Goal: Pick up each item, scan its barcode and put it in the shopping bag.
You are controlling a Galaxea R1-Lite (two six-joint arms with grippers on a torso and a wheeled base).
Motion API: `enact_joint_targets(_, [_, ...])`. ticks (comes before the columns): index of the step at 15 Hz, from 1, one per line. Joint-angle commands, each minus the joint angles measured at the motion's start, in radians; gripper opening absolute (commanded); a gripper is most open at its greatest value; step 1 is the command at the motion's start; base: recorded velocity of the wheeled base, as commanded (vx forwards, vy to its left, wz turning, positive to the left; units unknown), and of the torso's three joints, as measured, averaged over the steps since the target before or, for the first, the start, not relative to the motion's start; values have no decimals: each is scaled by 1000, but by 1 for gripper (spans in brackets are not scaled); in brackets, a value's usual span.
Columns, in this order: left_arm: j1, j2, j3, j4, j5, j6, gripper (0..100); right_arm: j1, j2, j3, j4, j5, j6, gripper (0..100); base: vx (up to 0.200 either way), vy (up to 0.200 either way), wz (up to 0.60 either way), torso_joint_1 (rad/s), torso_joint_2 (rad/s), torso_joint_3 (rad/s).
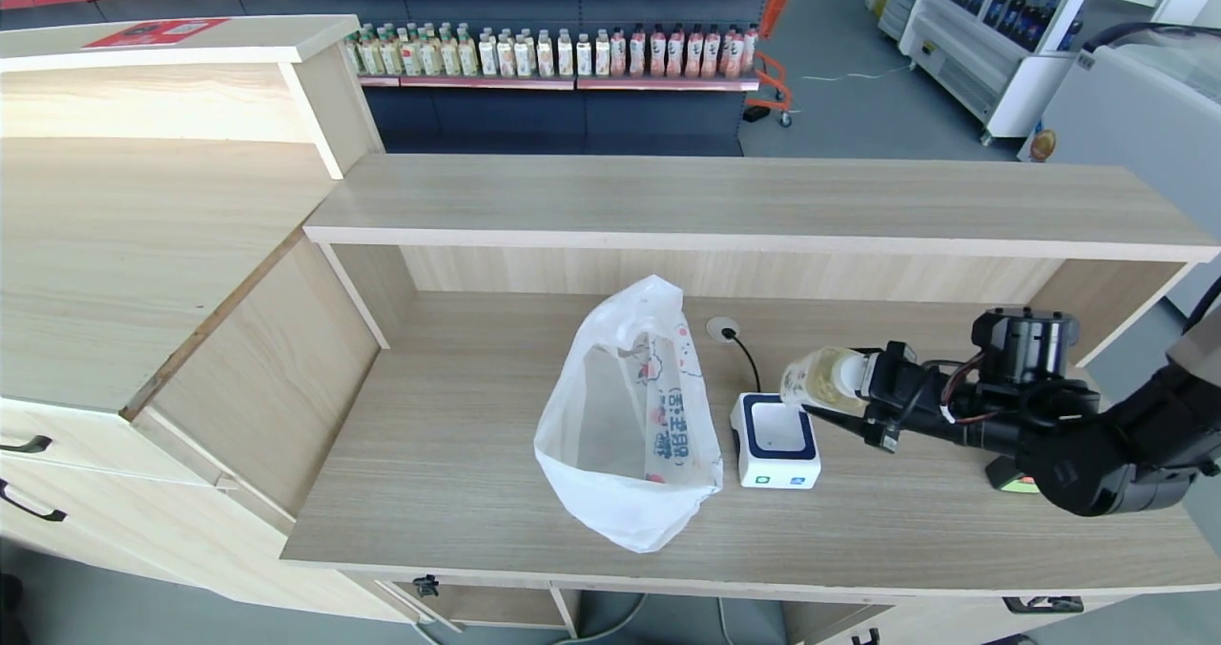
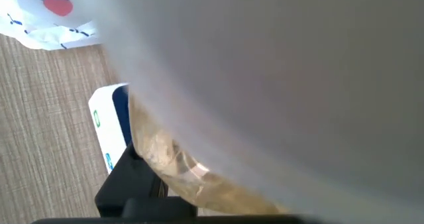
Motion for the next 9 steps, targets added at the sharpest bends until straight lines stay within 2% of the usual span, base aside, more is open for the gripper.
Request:
enact_joint_targets(1, [0,0,0,0,1,0,100,14,55,-14,-3,29,-19,0,0,0,0,0,0,0])
enact_joint_targets(9, [0,0,0,0,1,0,100,2,127,-60,-20,103,-131,0,0,0,0,0,0,0])
